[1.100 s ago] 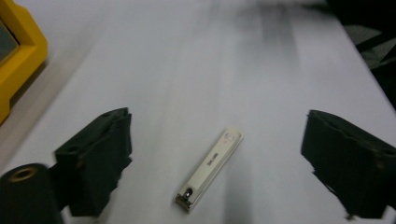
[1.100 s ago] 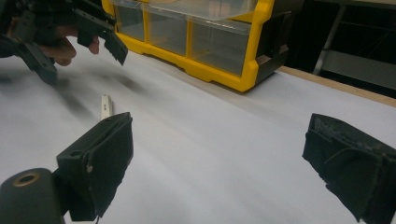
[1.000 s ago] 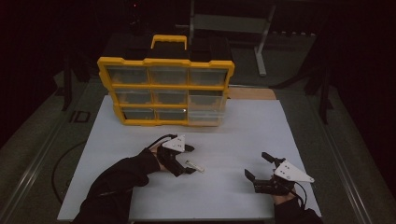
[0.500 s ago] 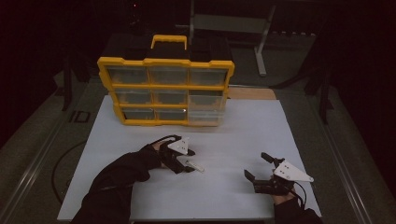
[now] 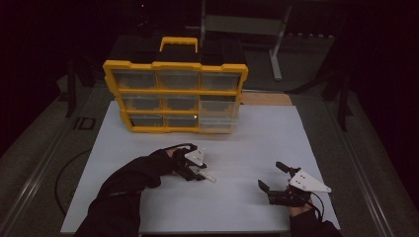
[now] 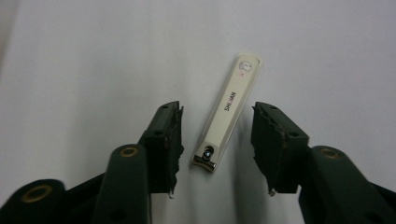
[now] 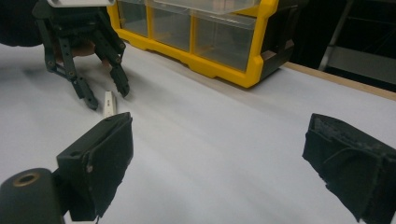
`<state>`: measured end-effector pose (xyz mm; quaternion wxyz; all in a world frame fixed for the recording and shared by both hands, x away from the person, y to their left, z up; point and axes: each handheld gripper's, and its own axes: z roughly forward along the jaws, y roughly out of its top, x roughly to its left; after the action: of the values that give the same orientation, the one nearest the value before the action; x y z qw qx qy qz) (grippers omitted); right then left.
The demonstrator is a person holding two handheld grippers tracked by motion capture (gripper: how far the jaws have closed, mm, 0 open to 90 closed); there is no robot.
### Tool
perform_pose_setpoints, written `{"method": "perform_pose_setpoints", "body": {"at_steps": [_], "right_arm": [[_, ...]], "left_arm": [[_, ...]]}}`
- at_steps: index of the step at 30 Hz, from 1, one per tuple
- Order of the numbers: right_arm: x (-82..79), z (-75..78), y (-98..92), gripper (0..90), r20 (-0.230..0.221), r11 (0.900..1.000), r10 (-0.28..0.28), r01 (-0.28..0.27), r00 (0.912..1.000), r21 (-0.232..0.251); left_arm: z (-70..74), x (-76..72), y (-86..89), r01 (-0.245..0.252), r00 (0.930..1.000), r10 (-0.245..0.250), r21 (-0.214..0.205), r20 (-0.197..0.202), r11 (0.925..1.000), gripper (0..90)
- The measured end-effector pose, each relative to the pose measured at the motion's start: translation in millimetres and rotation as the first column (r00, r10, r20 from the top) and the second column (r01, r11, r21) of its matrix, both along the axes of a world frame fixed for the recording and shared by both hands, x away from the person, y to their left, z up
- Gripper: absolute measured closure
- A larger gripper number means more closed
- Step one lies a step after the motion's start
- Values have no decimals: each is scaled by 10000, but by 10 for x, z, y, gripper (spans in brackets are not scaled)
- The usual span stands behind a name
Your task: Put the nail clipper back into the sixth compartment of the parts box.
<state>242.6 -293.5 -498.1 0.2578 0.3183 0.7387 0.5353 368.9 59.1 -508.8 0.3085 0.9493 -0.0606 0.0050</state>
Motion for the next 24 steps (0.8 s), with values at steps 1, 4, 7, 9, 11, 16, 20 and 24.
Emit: {"method": "perform_pose_setpoints", "body": {"at_steps": [1,4,7,9,11,16,20,24], "right_arm": [[2,-1,0,87,9,10000,10,-10,10000,-12],[2,-1,0,87,5,10000,20,-20,10000,1],[4,-4,1,87,-4,10000,52,-52,10000,-7],[1,-2,2,87,-28,10000,64,-64,10000,43],[2,-2,1,86,-35,10000,70,-70,10000,66],[-1,0,2,87,-54,9999,66,-65,10000,106],[-1,2,-3,87,-48,9999,46,-45,10000,127],[-2,4,-7,87,-30,9999,33,-33,10000,121]], "left_arm": [[4,4,-11,18,10000,-18,89,-20,10000,557],[22,17,-60,150,9998,-145,427,-123,9990,561],[49,25,-110,479,9986,-461,821,-243,9955,657],[64,19,-138,628,9978,-602,1037,-284,9926,730],[73,13,-156,723,9971,-691,1138,-320,9909,779],[89,-10,-182,397,9988,-357,1326,-325,9904,782],[123,-35,-192,-73,9993,124,1386,-360,9903,783],[210,-61,-185,-468,9976,531,1316,-448,9902,783]]}}
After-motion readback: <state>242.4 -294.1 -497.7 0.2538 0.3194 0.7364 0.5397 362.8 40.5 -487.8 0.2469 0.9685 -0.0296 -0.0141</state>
